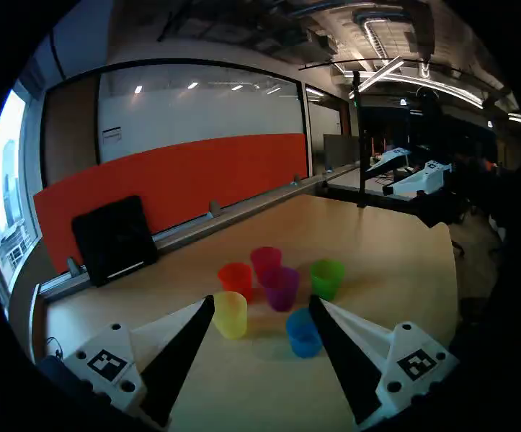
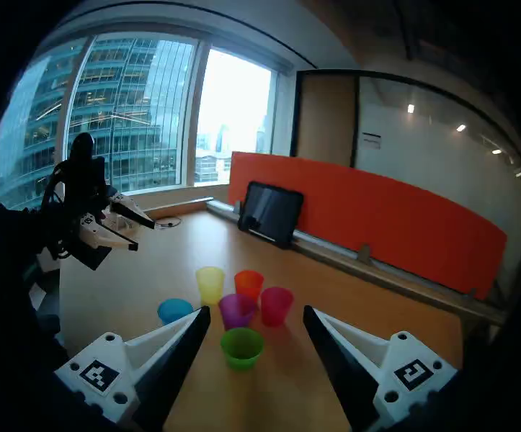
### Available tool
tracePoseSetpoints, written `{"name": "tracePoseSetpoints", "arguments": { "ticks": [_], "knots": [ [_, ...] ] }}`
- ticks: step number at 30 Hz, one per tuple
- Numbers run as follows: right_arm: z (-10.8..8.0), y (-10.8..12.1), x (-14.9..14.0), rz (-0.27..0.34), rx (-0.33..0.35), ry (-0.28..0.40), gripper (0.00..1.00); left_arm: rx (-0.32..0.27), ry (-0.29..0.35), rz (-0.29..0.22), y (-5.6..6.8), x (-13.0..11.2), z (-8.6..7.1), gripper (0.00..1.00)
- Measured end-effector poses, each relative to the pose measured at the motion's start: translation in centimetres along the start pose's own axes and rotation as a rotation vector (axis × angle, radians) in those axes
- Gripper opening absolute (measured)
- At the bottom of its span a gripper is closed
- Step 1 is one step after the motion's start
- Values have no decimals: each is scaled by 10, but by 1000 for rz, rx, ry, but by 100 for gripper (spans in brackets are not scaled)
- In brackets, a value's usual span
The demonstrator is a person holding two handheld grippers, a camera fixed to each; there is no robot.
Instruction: Pour water
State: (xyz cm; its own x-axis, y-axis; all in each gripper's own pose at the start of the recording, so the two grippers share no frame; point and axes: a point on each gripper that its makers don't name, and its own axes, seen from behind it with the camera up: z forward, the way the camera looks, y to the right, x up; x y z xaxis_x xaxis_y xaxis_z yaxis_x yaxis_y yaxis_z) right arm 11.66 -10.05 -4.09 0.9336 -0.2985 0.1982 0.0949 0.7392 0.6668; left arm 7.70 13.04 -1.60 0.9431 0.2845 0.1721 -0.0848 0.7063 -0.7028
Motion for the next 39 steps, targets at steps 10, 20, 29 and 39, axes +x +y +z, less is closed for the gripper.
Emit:
{"name": "tracePoseSetpoints", "arguments": {
  "ticks": [10,20,29,39],
  "knots": [
    [14,-1,-32,-29,20,-68,100,-51,-50,-28,13,-29,14,98],
    [29,-2,-59,-24,45,-123,100,-97,-116,-14,30,-60,24,97],
    [43,-3,-80,-21,69,-164,100,-165,-178,-15,51,-84,30,98],
    [59,-6,-99,-21,99,-207,100,-204,-242,-5,66,-104,41,98]
  ]
}}
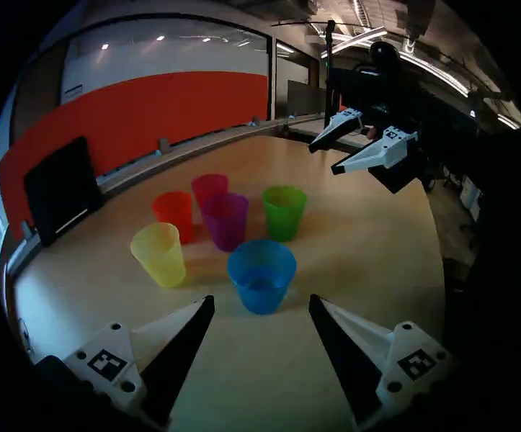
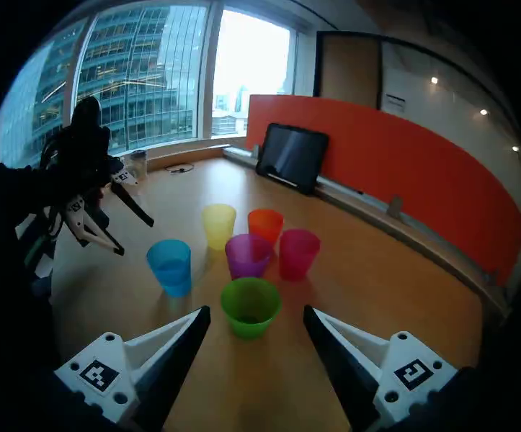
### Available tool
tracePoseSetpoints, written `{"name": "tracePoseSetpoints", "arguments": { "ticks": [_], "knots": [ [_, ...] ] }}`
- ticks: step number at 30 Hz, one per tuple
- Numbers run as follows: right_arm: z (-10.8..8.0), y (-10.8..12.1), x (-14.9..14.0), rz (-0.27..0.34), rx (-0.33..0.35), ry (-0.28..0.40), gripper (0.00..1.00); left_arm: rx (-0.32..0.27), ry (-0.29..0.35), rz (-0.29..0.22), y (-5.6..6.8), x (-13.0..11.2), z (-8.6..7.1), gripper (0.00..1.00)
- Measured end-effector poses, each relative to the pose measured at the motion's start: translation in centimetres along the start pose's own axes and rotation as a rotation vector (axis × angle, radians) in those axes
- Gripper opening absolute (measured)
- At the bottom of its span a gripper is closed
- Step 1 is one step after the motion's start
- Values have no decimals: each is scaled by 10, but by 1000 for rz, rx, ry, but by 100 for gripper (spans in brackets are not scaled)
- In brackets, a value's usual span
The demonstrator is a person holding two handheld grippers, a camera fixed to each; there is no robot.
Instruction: Pour water
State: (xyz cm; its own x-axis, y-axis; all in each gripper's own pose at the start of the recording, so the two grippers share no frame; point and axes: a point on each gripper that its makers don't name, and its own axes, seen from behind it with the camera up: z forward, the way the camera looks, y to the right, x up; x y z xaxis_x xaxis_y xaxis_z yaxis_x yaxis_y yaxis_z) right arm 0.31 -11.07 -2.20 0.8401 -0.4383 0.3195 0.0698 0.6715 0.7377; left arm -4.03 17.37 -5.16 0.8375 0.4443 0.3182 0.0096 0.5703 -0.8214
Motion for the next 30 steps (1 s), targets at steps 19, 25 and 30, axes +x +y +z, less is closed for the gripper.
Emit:
{"name": "tracePoseSetpoints", "arguments": {
  "ticks": [19,25,30],
  "knots": [
    [35,-5,-27,11,49,-70,100,-33,-52,-35,-4,-14,40,98],
    [41,-6,-32,13,58,-84,100,-50,-54,-37,-3,-12,53,98],
    [45,-4,-35,17,62,-91,100,-65,-52,-34,-2,-8,62,98]
  ]
}}
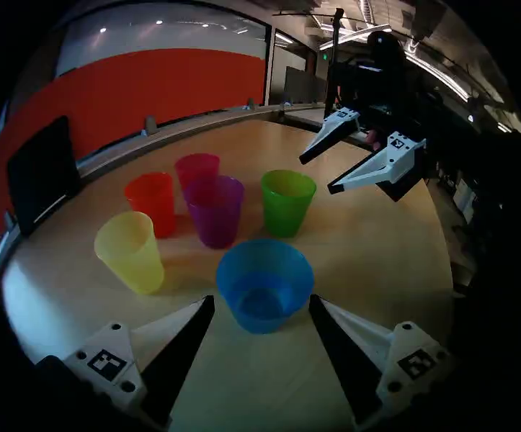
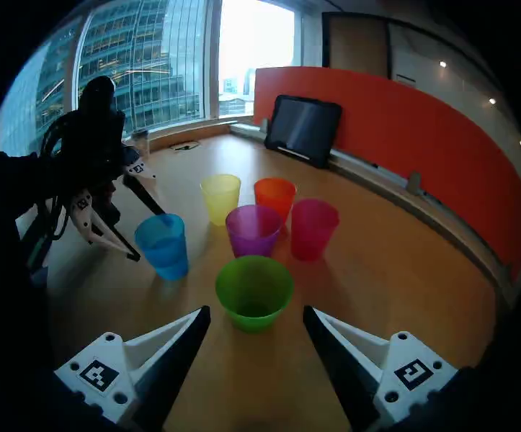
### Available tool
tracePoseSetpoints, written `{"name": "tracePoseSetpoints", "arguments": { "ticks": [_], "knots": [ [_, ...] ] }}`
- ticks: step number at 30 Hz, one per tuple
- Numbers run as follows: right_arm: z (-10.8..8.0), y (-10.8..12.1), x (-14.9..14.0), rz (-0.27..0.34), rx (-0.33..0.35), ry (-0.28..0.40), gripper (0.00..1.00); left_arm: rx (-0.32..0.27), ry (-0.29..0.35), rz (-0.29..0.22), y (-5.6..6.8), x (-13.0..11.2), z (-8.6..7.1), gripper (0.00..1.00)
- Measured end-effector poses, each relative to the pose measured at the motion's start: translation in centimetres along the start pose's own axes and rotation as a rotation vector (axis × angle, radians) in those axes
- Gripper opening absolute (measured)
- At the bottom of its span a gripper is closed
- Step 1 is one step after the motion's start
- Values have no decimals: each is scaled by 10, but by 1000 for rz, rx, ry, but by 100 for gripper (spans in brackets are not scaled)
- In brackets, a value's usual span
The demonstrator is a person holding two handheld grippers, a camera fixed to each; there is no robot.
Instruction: Pour water
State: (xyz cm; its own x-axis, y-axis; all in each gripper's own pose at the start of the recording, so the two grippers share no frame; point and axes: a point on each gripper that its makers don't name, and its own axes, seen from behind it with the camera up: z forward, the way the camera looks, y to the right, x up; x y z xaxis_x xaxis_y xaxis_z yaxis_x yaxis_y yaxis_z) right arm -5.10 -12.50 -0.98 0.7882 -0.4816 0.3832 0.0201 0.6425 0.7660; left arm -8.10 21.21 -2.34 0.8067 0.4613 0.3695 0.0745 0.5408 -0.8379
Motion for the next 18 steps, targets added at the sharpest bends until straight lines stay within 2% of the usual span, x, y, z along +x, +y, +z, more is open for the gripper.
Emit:
{"name": "tracePoseSetpoints", "arguments": {
  "ticks": [18],
  "knots": [
    [6,4,-2,7,5,-5,100,-28,-4,20,3,10,19,98]
  ]
}}
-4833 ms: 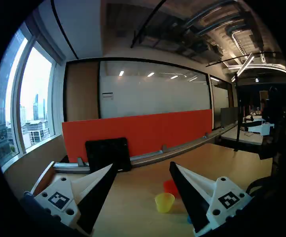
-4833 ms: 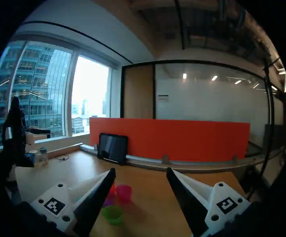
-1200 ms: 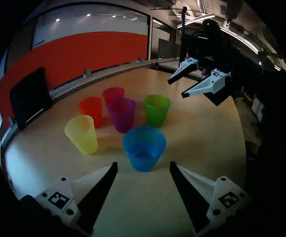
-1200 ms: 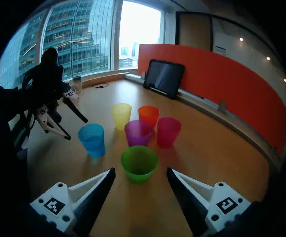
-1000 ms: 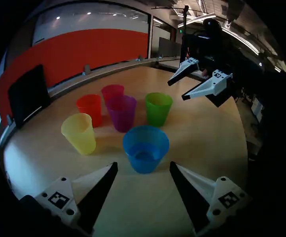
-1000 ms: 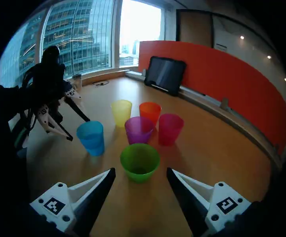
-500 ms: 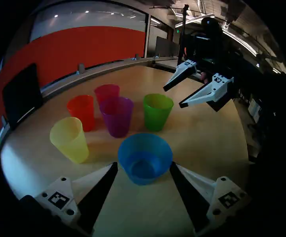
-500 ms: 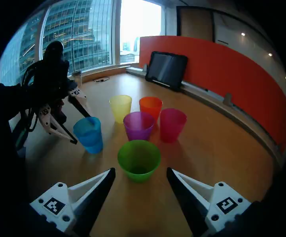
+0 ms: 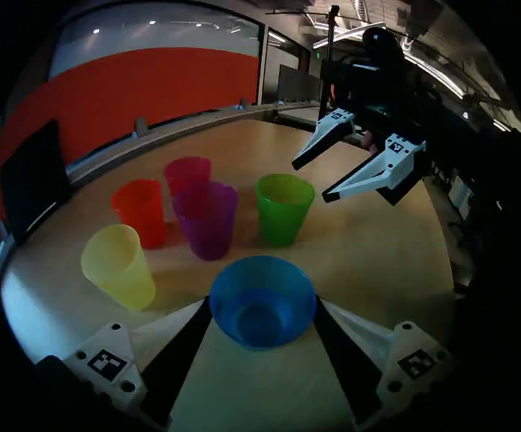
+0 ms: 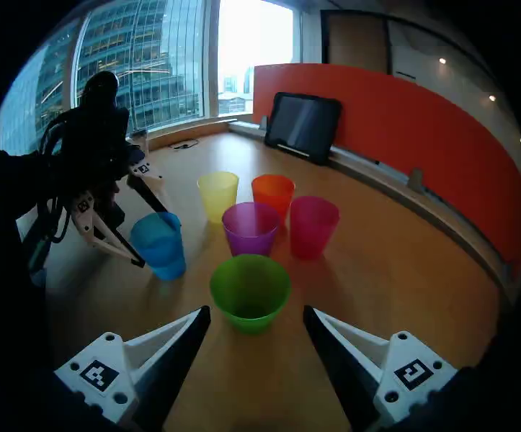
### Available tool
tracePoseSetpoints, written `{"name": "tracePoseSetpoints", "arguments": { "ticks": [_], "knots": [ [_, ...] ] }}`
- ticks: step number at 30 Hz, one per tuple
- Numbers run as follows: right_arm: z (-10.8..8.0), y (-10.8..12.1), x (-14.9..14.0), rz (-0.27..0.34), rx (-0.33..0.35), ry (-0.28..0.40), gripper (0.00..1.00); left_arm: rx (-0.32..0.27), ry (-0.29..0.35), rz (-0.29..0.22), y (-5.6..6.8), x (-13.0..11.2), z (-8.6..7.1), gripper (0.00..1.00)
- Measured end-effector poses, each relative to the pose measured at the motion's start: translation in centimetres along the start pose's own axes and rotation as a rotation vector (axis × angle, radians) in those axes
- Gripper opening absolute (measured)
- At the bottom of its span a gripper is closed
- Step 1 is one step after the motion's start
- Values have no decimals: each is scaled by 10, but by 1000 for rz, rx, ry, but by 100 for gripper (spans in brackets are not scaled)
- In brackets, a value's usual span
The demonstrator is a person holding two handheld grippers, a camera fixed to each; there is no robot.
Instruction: Pour water
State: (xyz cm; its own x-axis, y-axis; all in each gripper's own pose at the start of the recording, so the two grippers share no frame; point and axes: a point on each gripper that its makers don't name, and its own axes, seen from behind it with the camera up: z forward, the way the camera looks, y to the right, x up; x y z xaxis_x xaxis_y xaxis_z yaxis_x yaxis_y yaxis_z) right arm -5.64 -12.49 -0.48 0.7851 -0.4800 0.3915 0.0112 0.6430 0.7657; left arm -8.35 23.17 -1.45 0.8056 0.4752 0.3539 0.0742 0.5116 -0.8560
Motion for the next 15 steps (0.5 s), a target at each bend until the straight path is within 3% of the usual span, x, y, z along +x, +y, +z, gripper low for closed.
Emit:
{"name": "tracePoseSetpoints", "arguments": {
  "ticks": [8,12,15],
  "knots": [
    [-2,2,0,1,-4,1,100,9,-7,5,-2,0,5,97],
    [-2,2,0,1,-4,3,100,2,-13,-2,-1,-1,7,88],
    [-1,2,0,3,-2,3,100,6,-14,-2,-1,-1,7,87]
  ]
}}
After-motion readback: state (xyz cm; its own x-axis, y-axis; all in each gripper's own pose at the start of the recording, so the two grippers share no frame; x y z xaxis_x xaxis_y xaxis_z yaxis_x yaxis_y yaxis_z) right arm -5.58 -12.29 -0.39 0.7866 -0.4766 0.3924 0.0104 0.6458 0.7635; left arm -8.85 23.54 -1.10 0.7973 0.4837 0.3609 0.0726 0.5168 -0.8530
